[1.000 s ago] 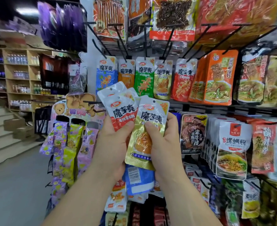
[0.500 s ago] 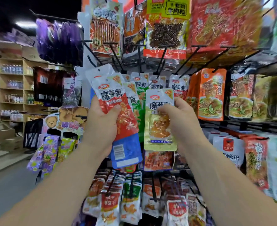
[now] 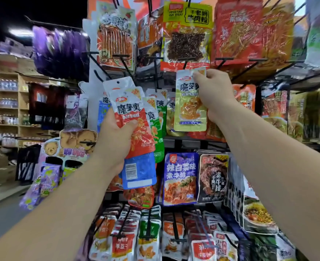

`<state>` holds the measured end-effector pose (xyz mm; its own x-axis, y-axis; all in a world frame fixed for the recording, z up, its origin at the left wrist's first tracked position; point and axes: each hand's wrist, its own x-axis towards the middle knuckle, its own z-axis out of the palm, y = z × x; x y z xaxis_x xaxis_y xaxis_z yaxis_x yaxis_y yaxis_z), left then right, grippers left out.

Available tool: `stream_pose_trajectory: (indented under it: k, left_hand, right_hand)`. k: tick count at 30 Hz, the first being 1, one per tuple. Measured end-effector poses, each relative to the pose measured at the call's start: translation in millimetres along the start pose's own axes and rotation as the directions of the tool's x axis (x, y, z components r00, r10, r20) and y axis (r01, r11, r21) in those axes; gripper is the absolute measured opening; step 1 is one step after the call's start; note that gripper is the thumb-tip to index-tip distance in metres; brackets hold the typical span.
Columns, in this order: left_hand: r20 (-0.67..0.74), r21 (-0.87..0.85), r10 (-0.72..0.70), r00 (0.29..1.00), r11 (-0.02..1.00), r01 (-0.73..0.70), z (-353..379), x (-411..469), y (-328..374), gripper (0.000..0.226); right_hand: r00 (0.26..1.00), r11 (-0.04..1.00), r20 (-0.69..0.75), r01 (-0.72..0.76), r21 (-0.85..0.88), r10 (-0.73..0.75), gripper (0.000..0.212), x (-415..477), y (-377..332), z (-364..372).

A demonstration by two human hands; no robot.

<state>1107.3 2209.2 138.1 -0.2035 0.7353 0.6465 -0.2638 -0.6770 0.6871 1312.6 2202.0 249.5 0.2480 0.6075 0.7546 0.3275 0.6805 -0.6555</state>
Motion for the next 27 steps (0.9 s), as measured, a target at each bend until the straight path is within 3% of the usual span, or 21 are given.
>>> stream_pose_trajectory:
  k: [2,6,10,17,24,27]
  left_hand:
    - [0.009,-0.024,-0.024,1.0,0.999,0.024,-1.5,-1.2,-1.7,0.03]
    - [0.018,-0.02,-0.042,0.999,0.999,0.043,-4.3,-4.0,-7.4,0.034]
    - [0.023,-0.043,-0.062,0.998,0.997,0.063,-6.0,-4.8,-11.8,0.036]
    - [0.026,-0.04,-0.072,0.997,0.997,0.073,-3.6,-10.4,-12.8,0.033]
    - [0.03,-0.026,-0.062,0.998,0.998,0.063,-3.5,-11.1,-11.9,0.035]
    - [0.031,-0.035,-0.062,0.998,0.997,0.063,-2.5,-12.4,-12.2,0.034]
  right_hand:
    - [1.0,1.0,-0.012,-0.006,-0.016,0.006,0.043,6.9,1.1,5.3]
    - [0.999,0.999,-0.031,-0.036,-0.012,0.035,0.035,11.3,3.6,13.6]
    - [0.999,0.999,-0.049,-0.004,-0.038,0.002,0.051,14.7,6.6,14.2]
    - [1.0,0.996,-0.016,0.015,-0.088,-0.016,0.03,9.6,8.3,11.2]
    - [0.999,0.996,-0.041,0.015,-0.088,-0.019,0.055,19.7,9.3,13.1]
    - [1.0,0.993,-0.027,0.006,-0.115,-0.009,0.056,26.2,14.9,13.0]
